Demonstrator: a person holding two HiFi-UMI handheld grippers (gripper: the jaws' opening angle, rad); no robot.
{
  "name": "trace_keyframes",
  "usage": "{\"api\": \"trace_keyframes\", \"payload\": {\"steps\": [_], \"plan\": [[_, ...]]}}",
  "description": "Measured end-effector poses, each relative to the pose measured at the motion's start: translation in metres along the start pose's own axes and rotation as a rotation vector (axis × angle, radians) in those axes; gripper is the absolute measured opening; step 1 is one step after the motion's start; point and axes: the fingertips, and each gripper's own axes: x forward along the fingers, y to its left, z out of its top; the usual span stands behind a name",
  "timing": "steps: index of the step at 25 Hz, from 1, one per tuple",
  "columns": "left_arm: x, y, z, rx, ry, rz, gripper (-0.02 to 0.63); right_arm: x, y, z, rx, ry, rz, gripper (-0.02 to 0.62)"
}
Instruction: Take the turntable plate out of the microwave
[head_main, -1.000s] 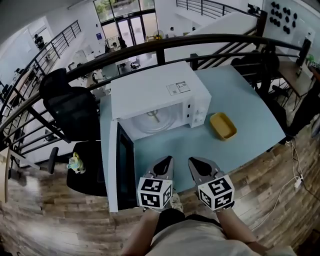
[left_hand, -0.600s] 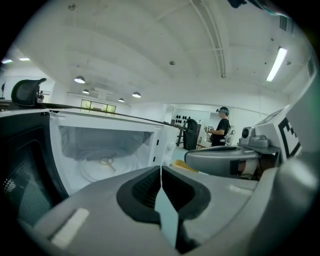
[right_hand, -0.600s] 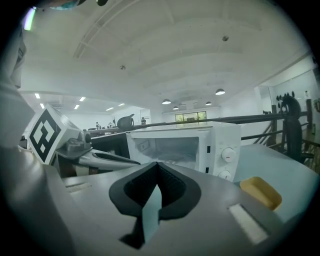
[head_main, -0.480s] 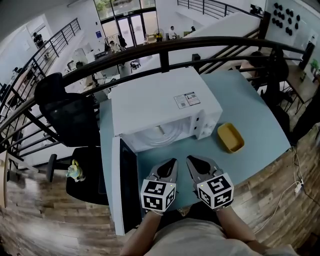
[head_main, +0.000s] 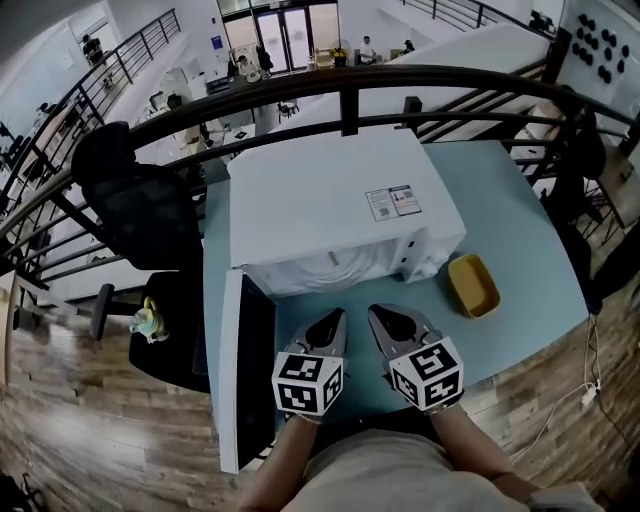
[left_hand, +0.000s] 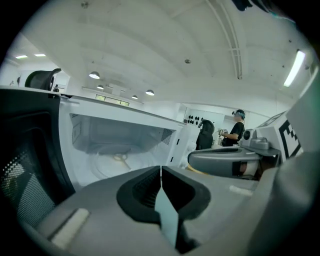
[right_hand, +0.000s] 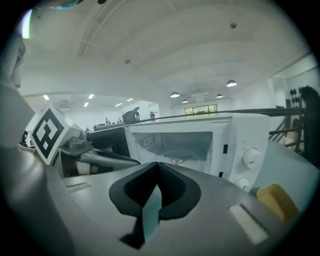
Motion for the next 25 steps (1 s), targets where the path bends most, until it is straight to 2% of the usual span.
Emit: {"api": "trace_keyframes", "payload": {"steps": [6, 13, 16, 20, 25], "plan": [[0.016, 0.017, 0.003, -0.054, 0.011, 0.076, 0.0, 0.017, -0.011, 0.003, -0.021, 0.04, 0.08, 0.025], [0.032, 0.035, -0.016, -0.143, 0.055, 0.158, 0.0, 0.028, -0.027, -0.016, 0.002, 0.1, 0.133, 0.025], [0.038, 0.04, -0.023, -0.186, 0.067, 0.168, 0.0, 0.033, -0.028, -0.024, 0.005, 0.124, 0.158, 0.025], [0.046, 0.043, -0.034, -0.298, 0.071, 0.151, 0.0, 0.044, -0.03, -0.031, -0.002, 0.149, 0.188, 0.025], [0.055, 0.054, -0.05, -0.33, 0.104, 0.164, 0.0, 0.056, -0.034, -0.042, 0.023, 0.169, 0.194, 0.025]]}}
